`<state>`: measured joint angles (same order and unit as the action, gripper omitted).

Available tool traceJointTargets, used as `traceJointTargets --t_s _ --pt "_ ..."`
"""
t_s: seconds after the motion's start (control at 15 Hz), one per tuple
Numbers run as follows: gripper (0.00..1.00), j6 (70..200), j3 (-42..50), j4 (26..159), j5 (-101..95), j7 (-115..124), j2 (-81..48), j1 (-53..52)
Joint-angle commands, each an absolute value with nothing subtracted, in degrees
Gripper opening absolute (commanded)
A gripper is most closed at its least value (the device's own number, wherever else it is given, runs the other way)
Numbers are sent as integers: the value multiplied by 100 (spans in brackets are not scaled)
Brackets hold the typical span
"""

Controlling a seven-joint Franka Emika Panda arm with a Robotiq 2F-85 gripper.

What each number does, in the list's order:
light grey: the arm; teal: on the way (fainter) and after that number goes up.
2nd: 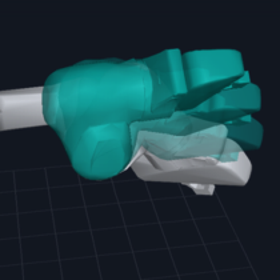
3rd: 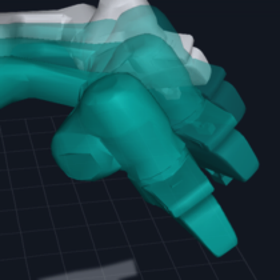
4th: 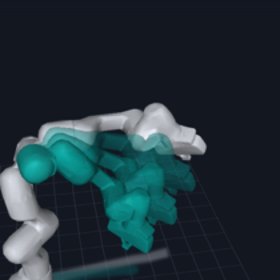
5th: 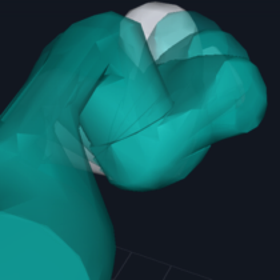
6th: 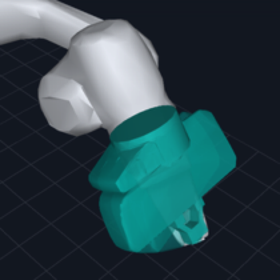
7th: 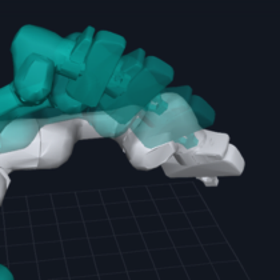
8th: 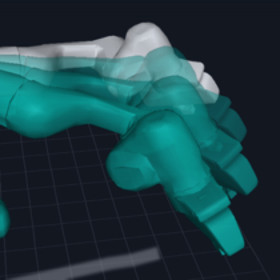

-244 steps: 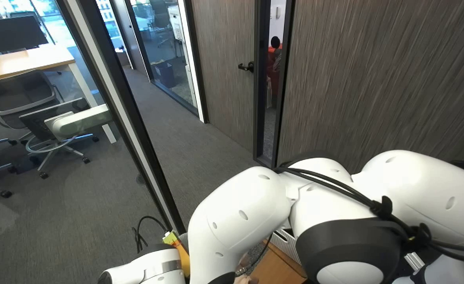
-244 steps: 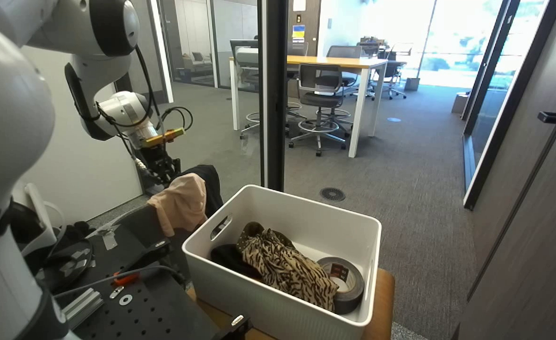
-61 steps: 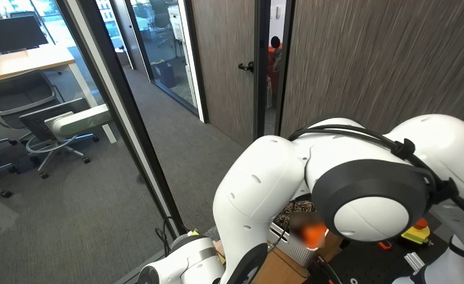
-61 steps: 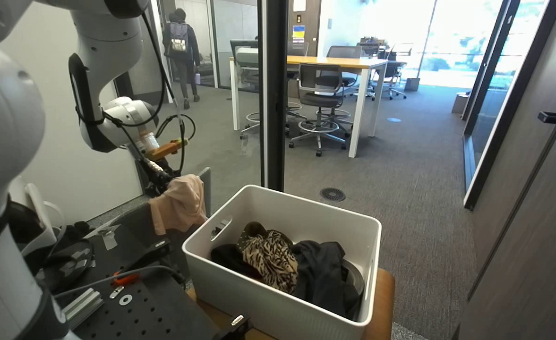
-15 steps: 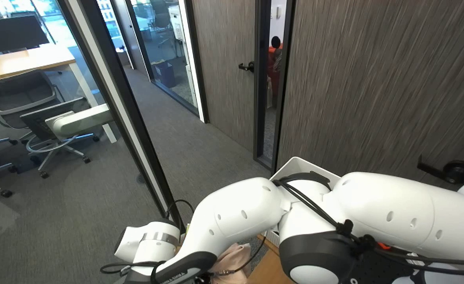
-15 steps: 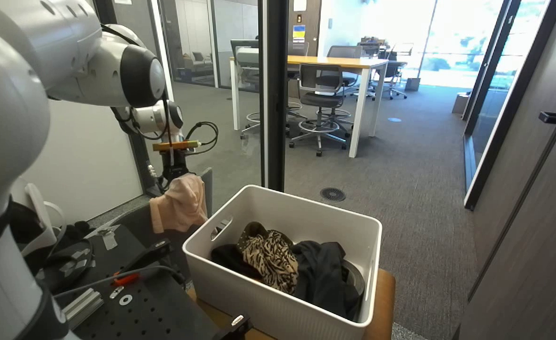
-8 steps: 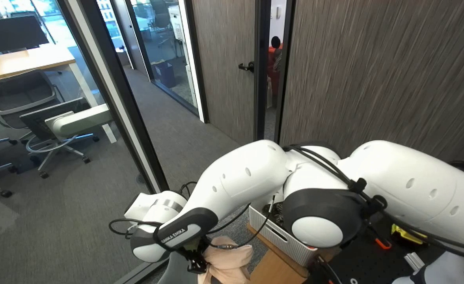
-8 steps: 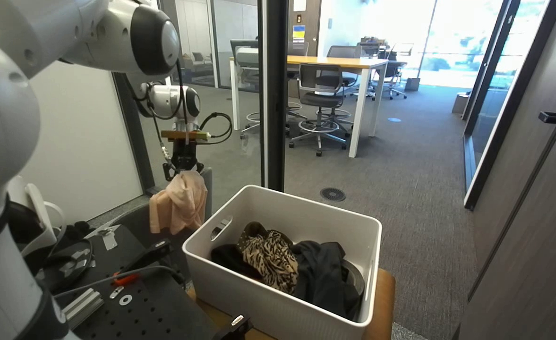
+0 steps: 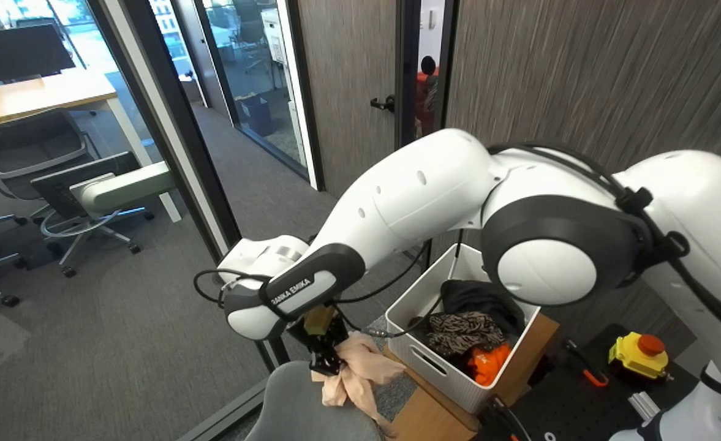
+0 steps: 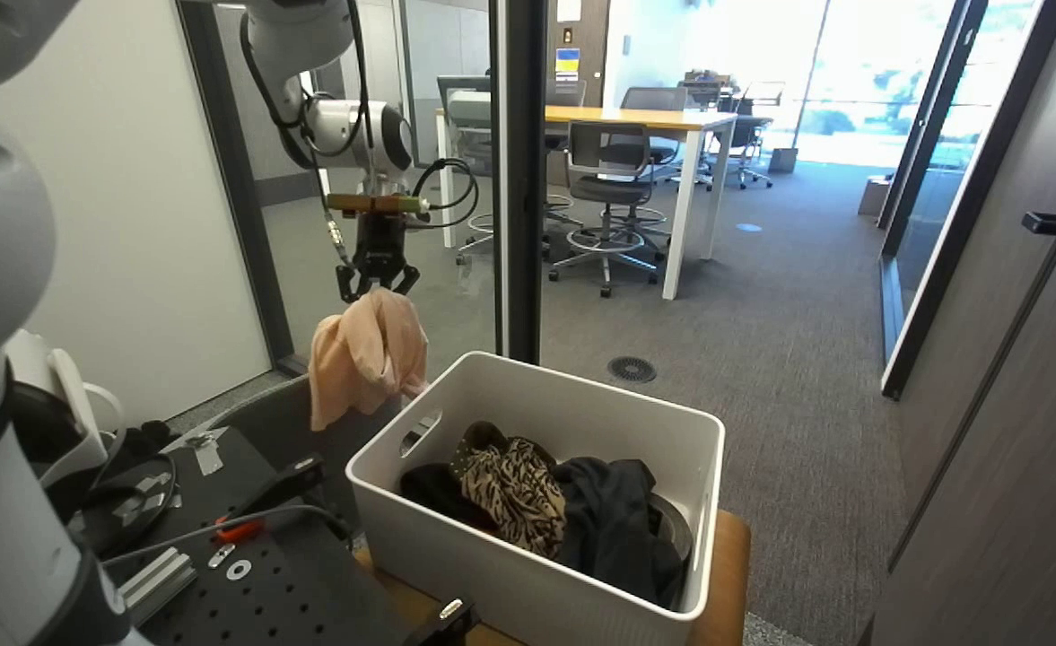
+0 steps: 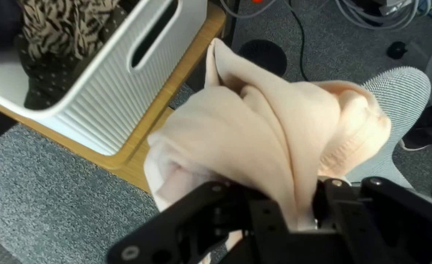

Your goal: Move the objects from the grey chair then put them in the white box

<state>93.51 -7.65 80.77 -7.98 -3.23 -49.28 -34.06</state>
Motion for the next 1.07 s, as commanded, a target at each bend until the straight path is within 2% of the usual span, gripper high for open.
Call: traceJointTargets --t_s 0.0,0.6,1.0 --pt "9 9467 -890 9417 -804 -65 -3736 -2848" --pt "9 9489 -682 11499 -738 253 -1588 -1489" --pt "10 9850 -209 12650 -849 -167 -344 -475"
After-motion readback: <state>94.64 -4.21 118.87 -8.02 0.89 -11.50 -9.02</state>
